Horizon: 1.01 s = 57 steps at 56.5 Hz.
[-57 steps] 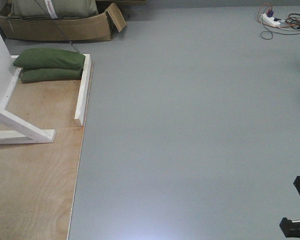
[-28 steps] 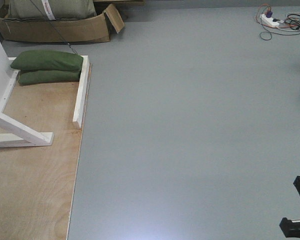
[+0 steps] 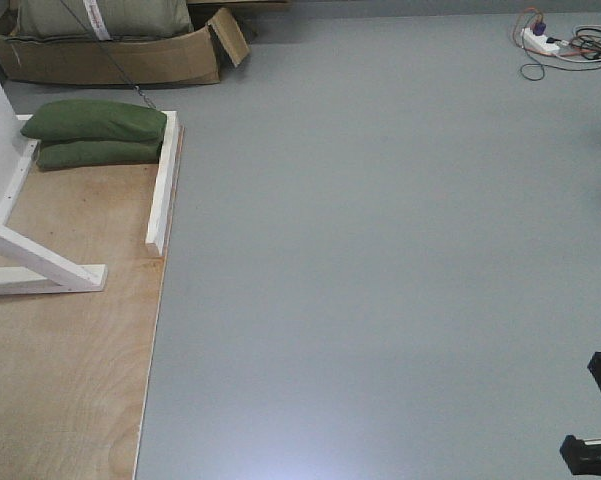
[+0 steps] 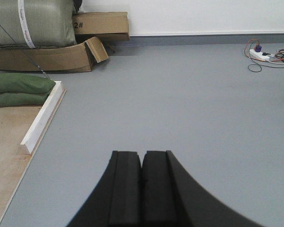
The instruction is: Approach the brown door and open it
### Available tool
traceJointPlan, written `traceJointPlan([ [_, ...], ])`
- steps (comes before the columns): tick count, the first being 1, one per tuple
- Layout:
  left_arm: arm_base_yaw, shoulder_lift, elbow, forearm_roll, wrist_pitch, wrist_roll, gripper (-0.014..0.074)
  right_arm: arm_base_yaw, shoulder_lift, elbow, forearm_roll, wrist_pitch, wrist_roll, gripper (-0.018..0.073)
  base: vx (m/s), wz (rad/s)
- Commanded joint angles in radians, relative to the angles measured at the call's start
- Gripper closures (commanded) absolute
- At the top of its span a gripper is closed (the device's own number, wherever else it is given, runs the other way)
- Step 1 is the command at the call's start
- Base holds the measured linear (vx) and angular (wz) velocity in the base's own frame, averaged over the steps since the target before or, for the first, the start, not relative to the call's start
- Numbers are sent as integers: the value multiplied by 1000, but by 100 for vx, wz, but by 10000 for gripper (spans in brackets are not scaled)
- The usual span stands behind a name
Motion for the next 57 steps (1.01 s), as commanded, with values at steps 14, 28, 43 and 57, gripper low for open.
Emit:
traceJointPlan([
  [14, -1, -14, -27, -3, -115, -2, 530, 2, -6, 4, -3, -78, -6, 559, 0, 0],
  [28, 1, 96, -66, -12, -393, -137, 530, 2, -6, 4, -3, -78, -6, 559, 0, 0],
  [43, 2, 257, -345, -10, -249, -113, 530, 2, -6, 4, -3, -78, -6, 559, 0, 0],
  [57, 61, 348, -631, -10, -96, 75, 530, 2, -6, 4, -3, -78, -6, 559, 0, 0],
])
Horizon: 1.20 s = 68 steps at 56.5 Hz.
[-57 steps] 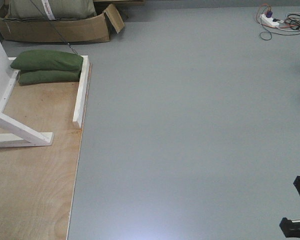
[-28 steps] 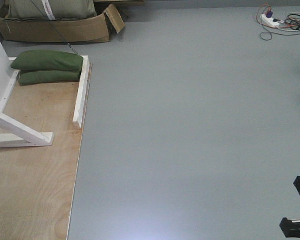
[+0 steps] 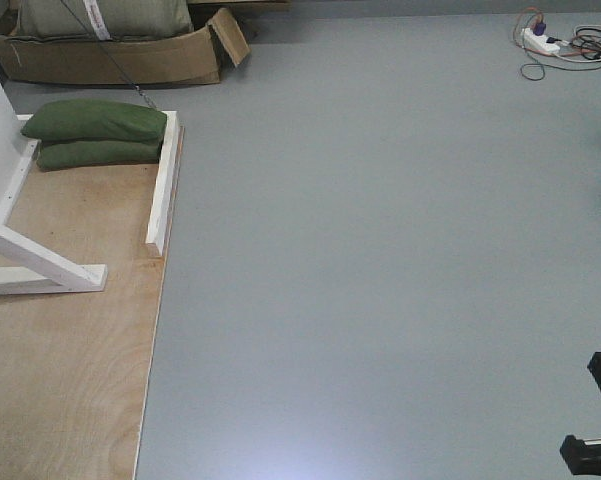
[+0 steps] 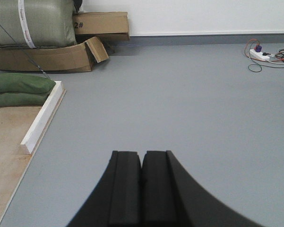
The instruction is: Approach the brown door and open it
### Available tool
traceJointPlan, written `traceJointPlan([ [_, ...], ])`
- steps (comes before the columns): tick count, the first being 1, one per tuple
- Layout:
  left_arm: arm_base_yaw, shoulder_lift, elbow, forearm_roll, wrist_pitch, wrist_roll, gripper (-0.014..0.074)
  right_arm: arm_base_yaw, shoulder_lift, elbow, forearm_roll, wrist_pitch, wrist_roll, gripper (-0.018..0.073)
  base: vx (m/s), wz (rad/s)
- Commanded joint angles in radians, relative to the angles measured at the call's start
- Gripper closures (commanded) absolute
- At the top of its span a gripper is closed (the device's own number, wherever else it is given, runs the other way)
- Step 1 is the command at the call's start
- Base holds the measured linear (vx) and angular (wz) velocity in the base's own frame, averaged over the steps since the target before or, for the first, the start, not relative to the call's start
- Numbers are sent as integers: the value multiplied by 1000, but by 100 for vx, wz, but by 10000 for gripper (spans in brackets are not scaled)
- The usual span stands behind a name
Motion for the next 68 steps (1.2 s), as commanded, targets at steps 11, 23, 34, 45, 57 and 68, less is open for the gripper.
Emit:
traceJointPlan([
  [11, 98, 56, -243, -7, -10, 283, 530, 2, -6, 4, -3, -78, -6, 559, 0, 0],
  [23, 161, 56, -308, -8, -11, 558, 530, 2, -6, 4, -3, -78, -6, 559, 0, 0],
  [34, 209, 56, -310, -6, -20, 827, 530, 2, -6, 4, -3, -78, -6, 559, 0, 0],
  [45, 250, 56, -310, 0, -20, 1012, 530, 2, -6, 4, -3, -78, -6, 559, 0, 0],
  [57, 316, 56, -310, 76, -19, 1071, 530, 2, -6, 4, -3, -78, -6, 559, 0, 0],
  [68, 356, 56, -310, 171, -11, 1071, 530, 2, -6, 4, -3, -78, -6, 559, 0, 0],
])
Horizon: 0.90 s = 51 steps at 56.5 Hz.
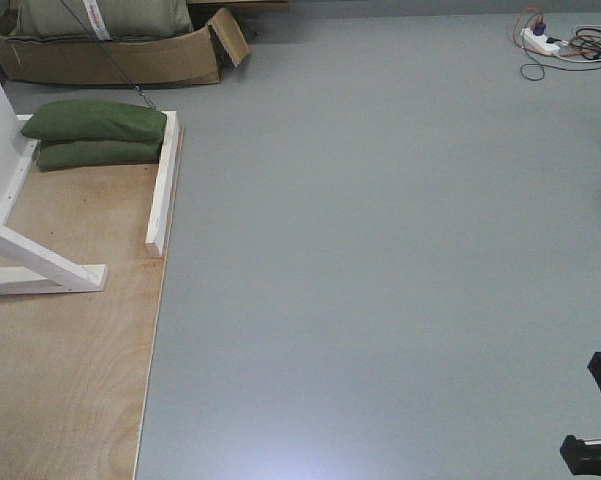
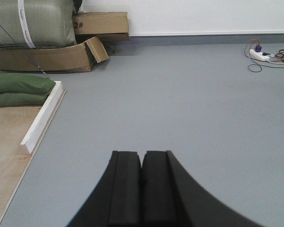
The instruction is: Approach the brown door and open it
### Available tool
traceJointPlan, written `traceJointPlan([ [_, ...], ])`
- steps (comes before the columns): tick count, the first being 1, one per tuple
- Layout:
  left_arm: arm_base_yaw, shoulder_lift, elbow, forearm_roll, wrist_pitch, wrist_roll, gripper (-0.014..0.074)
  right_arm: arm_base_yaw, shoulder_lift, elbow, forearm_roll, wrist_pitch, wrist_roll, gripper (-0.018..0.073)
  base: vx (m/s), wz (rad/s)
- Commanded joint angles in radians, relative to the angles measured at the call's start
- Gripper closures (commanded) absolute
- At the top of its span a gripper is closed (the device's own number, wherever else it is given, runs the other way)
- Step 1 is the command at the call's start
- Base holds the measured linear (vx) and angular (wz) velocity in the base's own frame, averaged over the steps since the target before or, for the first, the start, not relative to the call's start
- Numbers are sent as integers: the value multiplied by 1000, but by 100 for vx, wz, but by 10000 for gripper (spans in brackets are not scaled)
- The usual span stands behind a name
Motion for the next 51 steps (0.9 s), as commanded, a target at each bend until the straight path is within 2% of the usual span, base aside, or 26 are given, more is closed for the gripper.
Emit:
traceJointPlan([
  [1, 18, 18, -31, 40, -50, -4, 530, 2, -6, 4, -3, -78, -6, 559, 0, 0],
  [9, 53, 18, -31, 140, 48, -4, 530, 2, -6, 4, -3, -78, -6, 559, 0, 0],
  [17, 62, 10, -31, 329, 163, -12, 530, 2, -6, 4, -3, -78, -6, 559, 0, 0],
  [23, 62, 3, -38, 473, 278, -60, 530, 2, -6, 4, -3, -78, -6, 559, 0, 0],
  [26, 62, 3, -50, 544, 358, -120, 530, 2, -6, 4, -3, -78, -6, 559, 0, 0],
  [31, 62, 4, -67, 672, 465, -273, 530, 2, -6, 4, -3, -78, -6, 559, 0, 0],
  [32, 62, 4, -69, 704, 482, -335, 530, 2, -6, 4, -3, -78, -6, 559, 0, 0],
  [33, 62, 4, -71, 724, 493, -351, 530, 2, -6, 4, -3, -78, -6, 559, 0, 0],
  [35, 62, 4, -75, 782, 512, -439, 530, 2, -6, 4, -3, -78, -6, 559, 0, 0],
  [36, 62, 4, -75, 819, 521, -513, 530, 2, -6, 4, -3, -78, -6, 559, 0, 0],
  [38, 62, 4, -75, 876, 528, -593, 530, 2, -6, 4, -3, -78, -6, 559, 0, 0],
  [45, 62, 4, -75, 1128, 576, -968, 530, 2, -6, 4, -3, -78, -6, 559, 0, 0],
  [49, 62, 4, -75, 1277, 624, -1208, 530, 2, -6, 4, -3, -78, -6, 559, 0, 0],
  [51, 62, 4, -75, 1378, 664, -1348, 530, 2, -6, 4, -3, -78, -6, 559, 0, 0],
])
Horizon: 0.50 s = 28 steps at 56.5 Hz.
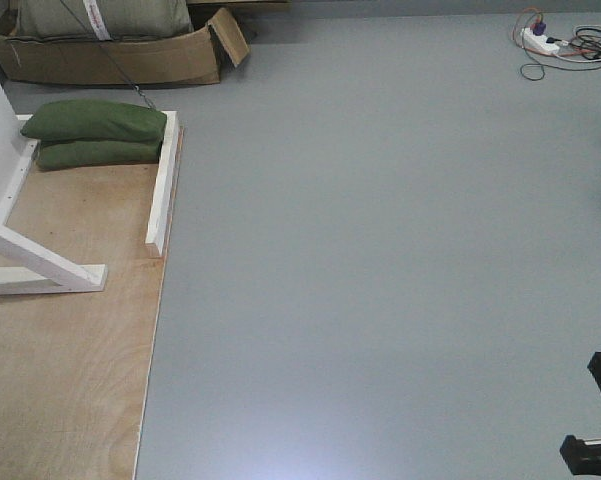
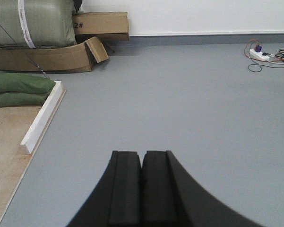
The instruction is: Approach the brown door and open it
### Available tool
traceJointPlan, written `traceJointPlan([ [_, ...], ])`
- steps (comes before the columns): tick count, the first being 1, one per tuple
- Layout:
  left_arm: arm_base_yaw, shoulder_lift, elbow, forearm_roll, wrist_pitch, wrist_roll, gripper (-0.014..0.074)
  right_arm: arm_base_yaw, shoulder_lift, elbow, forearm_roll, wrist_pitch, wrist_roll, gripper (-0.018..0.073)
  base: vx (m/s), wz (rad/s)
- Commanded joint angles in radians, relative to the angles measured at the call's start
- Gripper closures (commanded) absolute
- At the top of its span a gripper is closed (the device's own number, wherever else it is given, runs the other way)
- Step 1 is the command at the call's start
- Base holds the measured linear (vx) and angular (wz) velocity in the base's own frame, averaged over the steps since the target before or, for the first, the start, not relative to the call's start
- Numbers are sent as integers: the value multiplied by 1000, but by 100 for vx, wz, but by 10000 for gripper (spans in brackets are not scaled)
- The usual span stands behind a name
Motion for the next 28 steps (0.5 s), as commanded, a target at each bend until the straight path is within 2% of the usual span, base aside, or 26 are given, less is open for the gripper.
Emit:
traceJointPlan([
  [1, 2, 8, -29, 232, 47, -340, 530, 2, -6, 4, -3, -78, -6, 559, 0, 0],
  [3, 2, 8, -29, 324, 99, -489, 530, 2, -6, 4, -3, -78, -6, 559, 0, 0],
  [9, 2, 8, -29, 479, 252, -718, 530, 2, -6, 4, -3, -78, -6, 559, 0, 0],
  [11, 2, 8, -32, 486, 301, -777, 530, 2, -6, 4, -3, -78, -6, 559, 0, 0],
  [18, 2, 8, -48, 479, 458, -863, 530, 2, -6, 4, -3, -78, -6, 559, 0, 0],
  [28, 0, 8, -53, 472, 627, -881, 530, 2, -6, 4, -3, -78, -6, 559, 0, 0],
])
